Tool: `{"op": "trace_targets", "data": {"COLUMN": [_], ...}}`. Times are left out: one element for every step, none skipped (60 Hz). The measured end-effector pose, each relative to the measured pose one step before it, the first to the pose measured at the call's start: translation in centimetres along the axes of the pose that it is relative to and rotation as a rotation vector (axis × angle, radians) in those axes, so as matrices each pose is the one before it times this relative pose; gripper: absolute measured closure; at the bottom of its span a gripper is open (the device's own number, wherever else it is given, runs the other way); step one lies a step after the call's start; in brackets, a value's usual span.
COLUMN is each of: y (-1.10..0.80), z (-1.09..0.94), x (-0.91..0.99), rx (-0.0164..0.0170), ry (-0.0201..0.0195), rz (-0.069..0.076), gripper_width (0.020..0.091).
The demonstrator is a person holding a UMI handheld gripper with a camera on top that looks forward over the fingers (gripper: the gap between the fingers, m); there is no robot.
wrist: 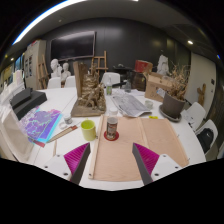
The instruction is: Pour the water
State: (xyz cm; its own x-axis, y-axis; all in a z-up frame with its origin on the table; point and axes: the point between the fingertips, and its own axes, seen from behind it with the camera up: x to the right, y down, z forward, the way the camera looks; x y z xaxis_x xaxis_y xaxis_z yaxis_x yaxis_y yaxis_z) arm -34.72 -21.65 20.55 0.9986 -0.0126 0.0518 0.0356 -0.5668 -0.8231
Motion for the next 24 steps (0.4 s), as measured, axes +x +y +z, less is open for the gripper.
{"op": "trace_targets", "data": {"y": [-0.128,0.083,0.052,0.039,0.082,0.079,0.107,0.103,0.087,0.054,0.118,0.118,0.100,0.110,0.081,0.040,0.086,0.047,0.075,0.082,0.101,0.070,0.051,0.049], "z": [-0.524,-0.359,-0.304,-0.257,-0.216,-0.202,-0.208,-0.189,-0.153,-0.122,-0.102,-0.075,-0.045,-0.043,-0.047,-0.042,-0.043,-0.006,0.010,0.004,0.010,0.020,0.011,0.079], "x": [0.050,-0.016,-0.034,0.002,0.020,0.051,0.033,-0.001,-0.026,-0.019,-0.045,-0.017,-0.050,0.001,0.051,0.092,0.127,0.083,0.044,0.043,0.031,0.007,0.034,0.055], "rx": [0.00069,0.00319,0.00287,0.00253,0.00200,0.00130,0.00100,0.00118,0.00132,0.00007,0.00012,-0.00169,-0.00255,-0.00216,-0.00033,0.00095,0.00118,0.00038,-0.00107,-0.00261,-0.00390,-0.00327,-0.00224,0.00057], "ry": [0.00109,0.00249,0.00316,0.00313,0.00373,0.00481,0.00485,0.00322,0.00135,0.00083,0.00060,-0.00037,-0.00128,-0.00101,0.00049,0.00236,0.00327,0.00347,0.00254,0.00151,0.00041,-0.00073,-0.00104,0.00009], "rz": [-0.0008,0.0004,-0.0003,-0.0014,-0.0019,-0.0012,-0.0011,-0.0014,-0.0031,-0.0047,-0.0040,-0.0018,-0.0001,-0.0003,-0.0017,-0.0027,-0.0016,-0.0017,0.0000,0.0009,0.0015,0.0031,0.0044,0.0023], "gripper_width": [0.0246,0.0244,0.0246,0.0246,0.0246,0.0245,0.0245,0.0245,0.0246,0.0244,0.0243,0.0246,0.0245,0.0248,0.0247,0.0248,0.0248,0.0247,0.0247,0.0247,0.0247,0.0245,0.0244,0.0245]}}
